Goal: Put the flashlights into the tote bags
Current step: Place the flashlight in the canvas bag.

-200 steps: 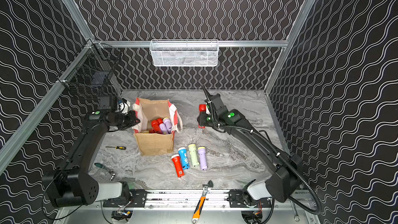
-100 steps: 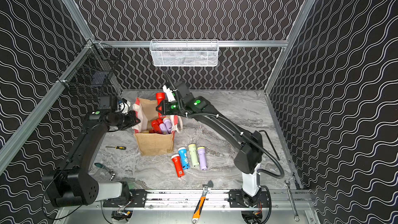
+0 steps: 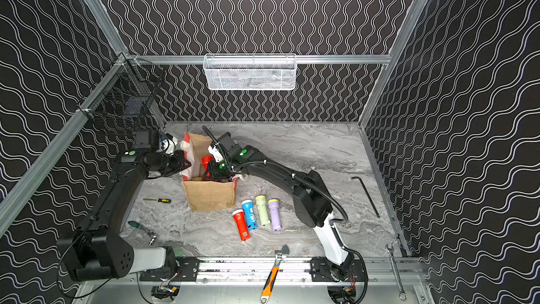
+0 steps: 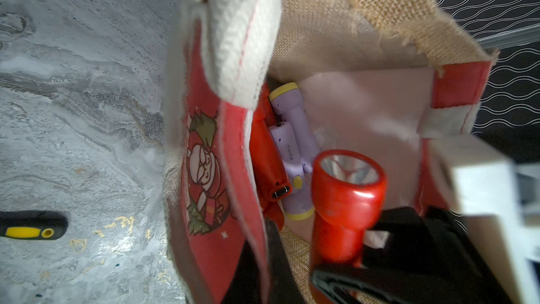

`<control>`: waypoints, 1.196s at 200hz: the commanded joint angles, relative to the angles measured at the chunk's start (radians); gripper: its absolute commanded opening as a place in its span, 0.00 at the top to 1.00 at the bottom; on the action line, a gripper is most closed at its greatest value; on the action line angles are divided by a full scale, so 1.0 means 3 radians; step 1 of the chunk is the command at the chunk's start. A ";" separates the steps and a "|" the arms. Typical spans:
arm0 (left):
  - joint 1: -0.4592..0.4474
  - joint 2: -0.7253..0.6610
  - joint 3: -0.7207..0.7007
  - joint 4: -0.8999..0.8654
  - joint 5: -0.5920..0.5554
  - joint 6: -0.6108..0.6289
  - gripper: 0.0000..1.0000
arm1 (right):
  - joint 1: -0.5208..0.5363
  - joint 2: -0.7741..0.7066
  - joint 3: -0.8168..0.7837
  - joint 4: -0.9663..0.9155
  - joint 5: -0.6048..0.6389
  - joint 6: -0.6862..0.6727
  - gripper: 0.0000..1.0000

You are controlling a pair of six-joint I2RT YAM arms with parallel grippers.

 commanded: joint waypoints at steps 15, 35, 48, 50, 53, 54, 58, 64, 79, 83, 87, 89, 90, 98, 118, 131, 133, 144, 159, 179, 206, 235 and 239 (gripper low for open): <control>0.0006 -0.0002 -0.0010 0.0098 0.0022 0.0028 0.98 | 0.0008 0.0199 -0.0017 -0.0181 -0.0047 -0.0016 0.72; 0.0008 0.0002 -0.0010 0.0100 0.0011 0.0034 0.98 | 0.0007 0.0324 -0.0006 -0.0268 -0.0050 -0.0035 0.71; 0.0006 0.0002 -0.0020 0.0114 0.0016 0.0033 0.98 | 0.0005 0.0383 -0.0008 -0.0284 -0.0070 -0.0030 0.71; 0.0007 0.0002 -0.0020 0.0115 0.0016 0.0032 0.98 | 0.0006 0.0392 -0.0003 -0.0289 -0.0070 -0.0031 0.71; 0.0006 0.0006 -0.0024 0.0120 0.0017 0.0027 0.97 | 0.0004 0.0402 -0.0001 -0.0296 -0.0070 -0.0031 0.71; 0.0008 0.0007 -0.0022 0.0120 0.0017 0.0026 0.98 | 0.0005 0.0401 -0.0001 -0.0297 -0.0067 -0.0030 0.71; 0.0006 0.0012 -0.0020 0.0116 0.0017 0.0031 0.98 | 0.0007 0.0408 -0.0001 -0.0302 -0.0061 -0.0034 0.71; 0.0006 0.0022 -0.0017 0.0111 0.0019 0.0031 0.98 | 0.0007 0.0420 -0.0005 -0.0307 -0.0046 -0.0038 0.71; 0.0008 0.0029 -0.0020 0.0104 0.0015 0.0035 0.98 | 0.0007 0.0410 -0.0006 -0.0320 0.0019 -0.0056 0.70; 0.0010 0.0028 -0.0026 0.0108 0.0012 0.0033 0.98 | 0.0007 0.0402 -0.0009 -0.0323 0.0033 -0.0068 0.70; 0.0006 0.0023 -0.0034 0.0110 0.0011 0.0035 0.98 | 0.0007 0.0400 -0.0006 -0.0328 0.0045 -0.0071 0.70; 0.0011 0.0023 -0.0038 0.0113 0.0011 0.0033 0.98 | 0.0007 0.0397 -0.0009 -0.0331 0.0053 -0.0072 0.70; 0.0011 0.0023 -0.0039 0.0114 0.0009 0.0029 0.98 | 0.0007 0.0393 -0.0007 -0.0332 0.0056 -0.0076 0.70; 0.0010 0.0013 -0.0053 0.0116 0.0006 0.0023 0.98 | 0.0007 0.0370 -0.0011 -0.0333 0.0072 -0.0088 0.68; 0.0010 0.0007 -0.0065 0.0123 -0.0009 0.0016 0.98 | 0.0002 0.0305 -0.0017 -0.0353 0.0104 -0.0106 0.66; 0.0008 0.0017 -0.0058 0.0120 0.0001 0.0012 0.98 | -0.0003 0.0261 0.0011 -0.0386 0.0106 -0.0128 0.61; 0.0006 0.0016 -0.0056 0.0120 0.0002 0.0011 0.98 | -0.0003 0.0256 0.0017 -0.0389 0.0108 -0.0130 0.60; 0.0005 0.0018 -0.0046 0.0116 -0.0001 0.0019 0.98 | -0.0005 0.0209 0.0051 -0.0415 0.0109 -0.0150 0.58; 0.0006 0.0017 -0.0040 0.0115 -0.0008 0.0019 0.98 | -0.0011 0.0128 0.0099 -0.0426 0.0118 -0.0173 0.55; 0.0010 0.0012 -0.0040 0.0115 -0.0002 0.0020 0.98 | -0.0011 0.0018 0.0169 -0.0419 0.0120 -0.0206 0.50; 0.0005 -0.0002 -0.0037 0.0104 -0.0006 0.0025 0.97 | -0.0016 -0.0114 0.0270 -0.0430 0.0094 -0.0272 0.45; 0.0006 -0.0003 -0.0022 0.0102 0.0001 0.0026 0.98 | -0.0014 -0.0301 0.0310 -0.0426 0.0130 -0.0348 0.45; 0.0007 -0.0002 -0.0020 0.0105 0.0005 0.0022 0.98 | -0.0014 -0.0328 0.0306 -0.0426 0.0145 -0.0353 0.45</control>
